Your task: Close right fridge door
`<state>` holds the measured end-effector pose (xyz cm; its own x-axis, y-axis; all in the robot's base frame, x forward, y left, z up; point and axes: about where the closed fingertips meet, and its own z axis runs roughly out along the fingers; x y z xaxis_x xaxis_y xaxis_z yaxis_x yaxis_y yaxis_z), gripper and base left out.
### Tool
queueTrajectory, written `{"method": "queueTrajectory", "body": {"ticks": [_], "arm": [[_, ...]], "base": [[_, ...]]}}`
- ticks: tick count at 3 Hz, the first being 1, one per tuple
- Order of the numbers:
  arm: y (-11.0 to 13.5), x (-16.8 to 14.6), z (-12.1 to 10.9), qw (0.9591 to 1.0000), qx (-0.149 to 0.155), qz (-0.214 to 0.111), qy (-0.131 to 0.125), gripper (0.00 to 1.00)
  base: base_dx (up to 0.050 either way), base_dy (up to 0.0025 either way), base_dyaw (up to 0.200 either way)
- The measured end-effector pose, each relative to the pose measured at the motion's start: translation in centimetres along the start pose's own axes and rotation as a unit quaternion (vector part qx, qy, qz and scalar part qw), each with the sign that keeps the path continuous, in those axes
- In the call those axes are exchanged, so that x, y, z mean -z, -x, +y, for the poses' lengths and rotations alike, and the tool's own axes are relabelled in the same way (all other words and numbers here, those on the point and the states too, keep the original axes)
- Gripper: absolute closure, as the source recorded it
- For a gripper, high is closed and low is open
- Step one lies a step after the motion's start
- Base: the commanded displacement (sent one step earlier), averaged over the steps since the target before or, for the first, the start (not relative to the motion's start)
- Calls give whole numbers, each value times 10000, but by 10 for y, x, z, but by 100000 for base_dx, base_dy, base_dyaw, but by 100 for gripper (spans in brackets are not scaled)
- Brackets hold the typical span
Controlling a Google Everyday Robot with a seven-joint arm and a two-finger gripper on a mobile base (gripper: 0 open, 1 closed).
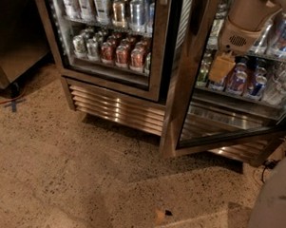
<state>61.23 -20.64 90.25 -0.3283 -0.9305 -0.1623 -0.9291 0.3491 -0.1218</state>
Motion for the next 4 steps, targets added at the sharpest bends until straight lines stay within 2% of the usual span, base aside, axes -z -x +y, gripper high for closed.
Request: {"method": "queueTrajectory", "body": {"ticks": [1, 4], "arm": [[0, 0, 0, 10000, 0, 0, 0, 100], [0, 0, 0, 10000, 0, 0, 0, 100]], "base": [[4801, 0, 24], [4891, 0, -56]]}}
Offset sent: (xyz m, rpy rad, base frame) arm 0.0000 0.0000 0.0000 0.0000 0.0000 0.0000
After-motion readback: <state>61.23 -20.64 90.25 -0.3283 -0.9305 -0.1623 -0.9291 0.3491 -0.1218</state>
